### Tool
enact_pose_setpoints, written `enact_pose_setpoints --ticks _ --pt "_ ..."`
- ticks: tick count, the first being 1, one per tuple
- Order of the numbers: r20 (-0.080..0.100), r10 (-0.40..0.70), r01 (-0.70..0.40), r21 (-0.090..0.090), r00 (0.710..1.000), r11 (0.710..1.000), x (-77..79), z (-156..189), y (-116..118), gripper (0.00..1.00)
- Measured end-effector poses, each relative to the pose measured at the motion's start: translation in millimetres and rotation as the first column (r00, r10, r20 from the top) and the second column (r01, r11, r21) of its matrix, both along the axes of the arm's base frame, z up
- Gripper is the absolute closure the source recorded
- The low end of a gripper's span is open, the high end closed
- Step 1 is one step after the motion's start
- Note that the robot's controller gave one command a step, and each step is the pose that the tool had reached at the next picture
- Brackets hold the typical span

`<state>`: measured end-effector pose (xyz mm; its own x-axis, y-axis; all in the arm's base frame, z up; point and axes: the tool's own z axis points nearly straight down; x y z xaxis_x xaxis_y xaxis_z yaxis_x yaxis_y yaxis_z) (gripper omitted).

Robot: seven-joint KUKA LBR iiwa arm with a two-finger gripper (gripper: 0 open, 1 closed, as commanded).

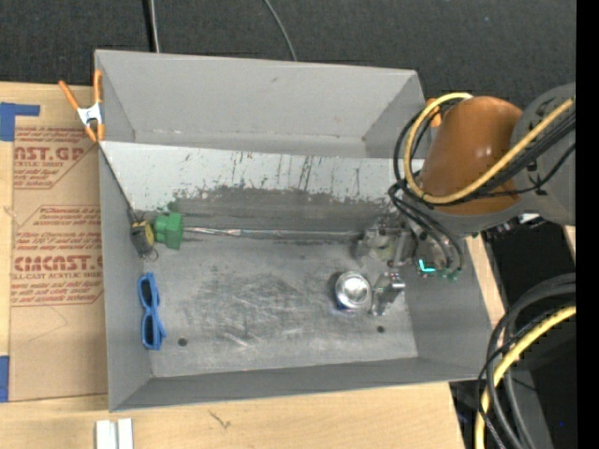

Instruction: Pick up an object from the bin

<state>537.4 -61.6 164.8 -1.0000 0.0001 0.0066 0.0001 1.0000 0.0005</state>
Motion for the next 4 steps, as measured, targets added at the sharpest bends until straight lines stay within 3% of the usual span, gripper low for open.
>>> enact_pose_setpoints --ticks 1,2,3,4 --pt "0.016 -0.193 0.193 0.002 0.981 0.981 -26.4 -77.5 -8.6 0.00" --pt "0.014 -0.192 0.192 0.000 0.981 0.981 -26.4 -76.9 -9.8 1.00" --pt "0.007 -0.192 0.192 0.000 0.981 0.981 -28.6 -79.3 -9.1 0.00" --pt "0.032 -0.123 0.124 -0.006 0.992 0.992 -17.9 -86.5 26.9 0.00"
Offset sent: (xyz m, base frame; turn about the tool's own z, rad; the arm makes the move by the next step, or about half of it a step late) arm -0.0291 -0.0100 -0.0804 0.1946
